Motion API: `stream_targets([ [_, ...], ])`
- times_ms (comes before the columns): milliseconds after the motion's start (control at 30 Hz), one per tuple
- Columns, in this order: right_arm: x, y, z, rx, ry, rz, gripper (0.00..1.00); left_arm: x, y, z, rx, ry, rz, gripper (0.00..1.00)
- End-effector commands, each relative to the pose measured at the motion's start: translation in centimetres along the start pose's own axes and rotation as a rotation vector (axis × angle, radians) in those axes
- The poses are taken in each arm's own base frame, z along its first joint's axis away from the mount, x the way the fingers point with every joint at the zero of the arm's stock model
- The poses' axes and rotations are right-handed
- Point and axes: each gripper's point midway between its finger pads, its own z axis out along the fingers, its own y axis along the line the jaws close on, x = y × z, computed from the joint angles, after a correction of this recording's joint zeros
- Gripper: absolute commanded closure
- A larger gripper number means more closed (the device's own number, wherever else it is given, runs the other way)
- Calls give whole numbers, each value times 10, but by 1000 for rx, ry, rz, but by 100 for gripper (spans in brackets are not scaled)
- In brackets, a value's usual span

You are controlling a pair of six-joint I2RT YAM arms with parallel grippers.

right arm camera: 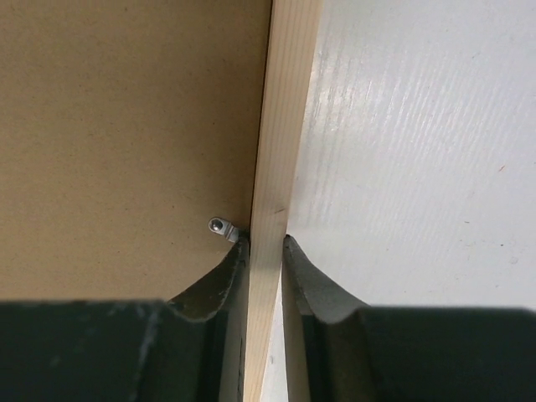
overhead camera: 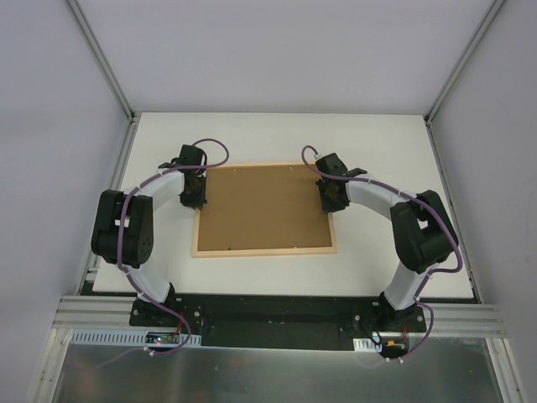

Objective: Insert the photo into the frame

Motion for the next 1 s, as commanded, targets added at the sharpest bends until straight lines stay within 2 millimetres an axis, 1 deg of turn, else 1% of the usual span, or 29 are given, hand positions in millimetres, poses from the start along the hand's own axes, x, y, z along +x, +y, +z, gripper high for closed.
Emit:
stream_targets([
  [0, 7, 6, 12, -7, 19, 35, 83, -7, 0, -4, 13, -4, 26, 100],
  [67, 7, 8, 13, -2, 17, 59, 86, -6, -2, -3, 19, -2, 22, 100],
  [167, 6, 3, 10, 32, 23, 72, 92, -3, -6, -4, 38, 5, 8, 100],
  [300, 5, -11, 1, 77, 27, 85, 99, 1, -13, -8, 54, 2, -32, 100],
  [333, 4, -13, -1, 77, 27, 87, 100, 3, -20, -10, 84, 9, -51, 100],
  [400, 4, -18, -3, 82, 25, 94, 100, 11, -28, -12, 114, 26, -97, 100],
  [467, 5, -24, -2, 87, 28, 94, 100, 19, -30, -11, 101, 41, -133, 100],
  [500, 5, -25, -2, 86, 30, 88, 100, 22, -30, -11, 98, 44, -151, 98],
  [567, 3, -27, -1, 88, 26, 88, 100, 21, -24, -12, 65, 31, -170, 81],
  [600, 3, -27, -2, 83, 25, 61, 100, 19, -18, -13, 39, 17, -170, 75],
  [667, 1, -28, -2, 81, 17, 57, 100, 10, -15, -15, 40, -3, -159, 67],
  [767, -1, -27, -1, 76, 15, 45, 100, -8, -12, -17, 32, -35, -138, 59],
  [900, -2, -29, 0, 78, 14, 37, 100, -33, -5, -14, 11, -61, -94, 59],
  [933, -2, -28, 0, 77, 13, 32, 100, -43, -6, -14, 13, -76, -84, 60],
  [967, -1, -29, 1, 75, 14, 34, 100, -47, -7, -11, 17, -76, -76, 61],
])
